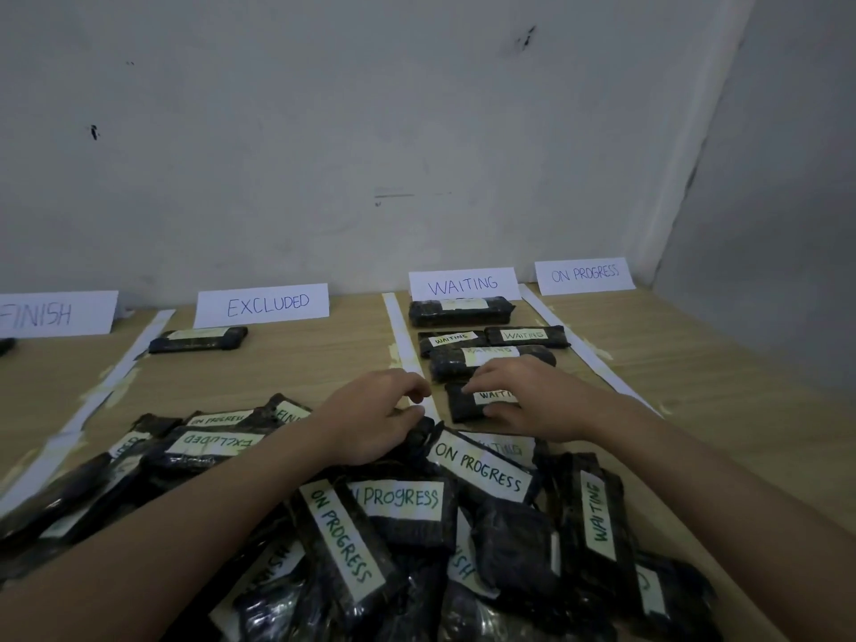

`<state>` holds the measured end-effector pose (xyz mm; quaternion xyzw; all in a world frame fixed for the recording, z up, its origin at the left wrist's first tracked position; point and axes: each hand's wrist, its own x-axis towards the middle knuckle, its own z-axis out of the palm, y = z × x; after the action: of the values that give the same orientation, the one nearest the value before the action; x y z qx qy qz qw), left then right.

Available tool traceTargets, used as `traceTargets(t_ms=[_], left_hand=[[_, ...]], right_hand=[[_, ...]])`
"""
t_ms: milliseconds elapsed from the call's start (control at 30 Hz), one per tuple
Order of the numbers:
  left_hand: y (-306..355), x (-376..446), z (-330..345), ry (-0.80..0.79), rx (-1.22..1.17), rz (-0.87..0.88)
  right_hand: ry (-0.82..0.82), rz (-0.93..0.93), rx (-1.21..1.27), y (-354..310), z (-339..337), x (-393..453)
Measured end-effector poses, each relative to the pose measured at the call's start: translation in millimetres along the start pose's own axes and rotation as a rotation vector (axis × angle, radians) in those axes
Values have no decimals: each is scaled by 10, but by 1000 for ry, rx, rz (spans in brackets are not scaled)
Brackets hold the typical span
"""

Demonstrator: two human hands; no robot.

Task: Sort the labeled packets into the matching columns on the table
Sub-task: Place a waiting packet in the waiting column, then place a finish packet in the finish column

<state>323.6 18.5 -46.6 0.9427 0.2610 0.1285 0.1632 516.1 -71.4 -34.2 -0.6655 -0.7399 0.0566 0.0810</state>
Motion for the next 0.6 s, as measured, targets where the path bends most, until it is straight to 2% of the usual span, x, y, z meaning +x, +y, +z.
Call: traceTargets(t_ms=[167,400,600], left_hand=[[-164,-216,-200,15,104,-3],[-585,-608,-490,51,128,-142],[-812,-782,-530,103,55,-208]], right_hand=[[17,-105,34,-400,-61,173],[-65,-138,31,-860,28,599],[-284,84,32,-931,223,861]])
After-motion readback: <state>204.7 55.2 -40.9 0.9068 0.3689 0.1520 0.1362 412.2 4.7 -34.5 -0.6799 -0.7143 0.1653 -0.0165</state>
